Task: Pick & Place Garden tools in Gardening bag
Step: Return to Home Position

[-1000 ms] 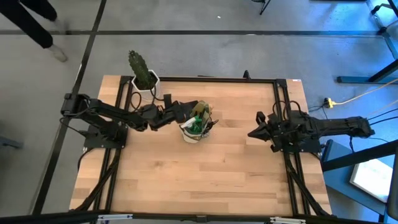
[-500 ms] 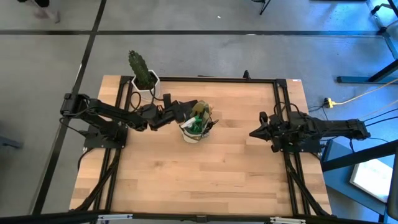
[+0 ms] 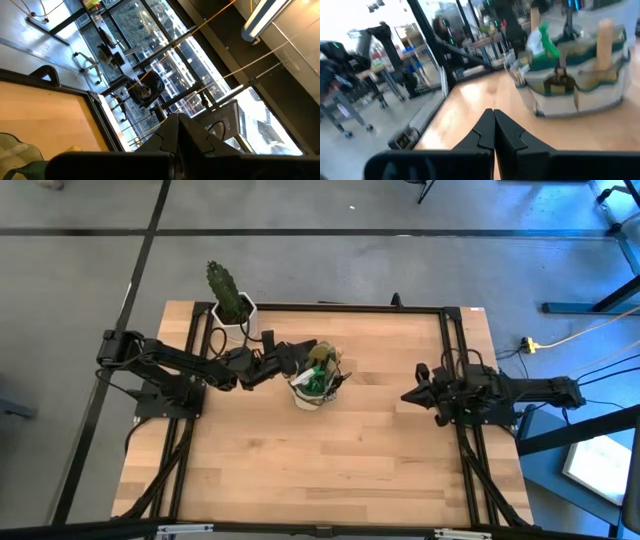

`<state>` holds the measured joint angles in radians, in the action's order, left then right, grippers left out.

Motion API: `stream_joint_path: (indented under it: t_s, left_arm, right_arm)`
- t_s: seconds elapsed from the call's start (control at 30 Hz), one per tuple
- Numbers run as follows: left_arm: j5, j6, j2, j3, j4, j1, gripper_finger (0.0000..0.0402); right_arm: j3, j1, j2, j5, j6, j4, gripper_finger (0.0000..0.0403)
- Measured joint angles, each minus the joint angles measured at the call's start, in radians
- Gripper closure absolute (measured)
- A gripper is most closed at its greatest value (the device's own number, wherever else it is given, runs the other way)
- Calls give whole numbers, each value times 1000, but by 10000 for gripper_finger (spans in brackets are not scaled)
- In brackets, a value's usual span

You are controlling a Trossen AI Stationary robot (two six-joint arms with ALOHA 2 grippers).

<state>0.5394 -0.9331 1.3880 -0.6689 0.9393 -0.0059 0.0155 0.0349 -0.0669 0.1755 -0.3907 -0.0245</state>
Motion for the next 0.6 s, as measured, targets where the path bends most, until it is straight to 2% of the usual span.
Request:
stream_joint_path:
  t_s: [0.33, 0.47, 0.6]
  left_arm:
    - [-28, 19, 0, 0, 0, 2, 399]
    - [-130, 30, 0, 0, 26, 17, 399]
    - [-217, 110, -11, 0, 45, 24, 399]
  right_arm:
    - [-6, -2, -12, 4, -12, -16, 403]
    - [-6, -2, -12, 4, -13, -17, 403]
    - [-6, -2, -12, 4, -13, -17, 403]
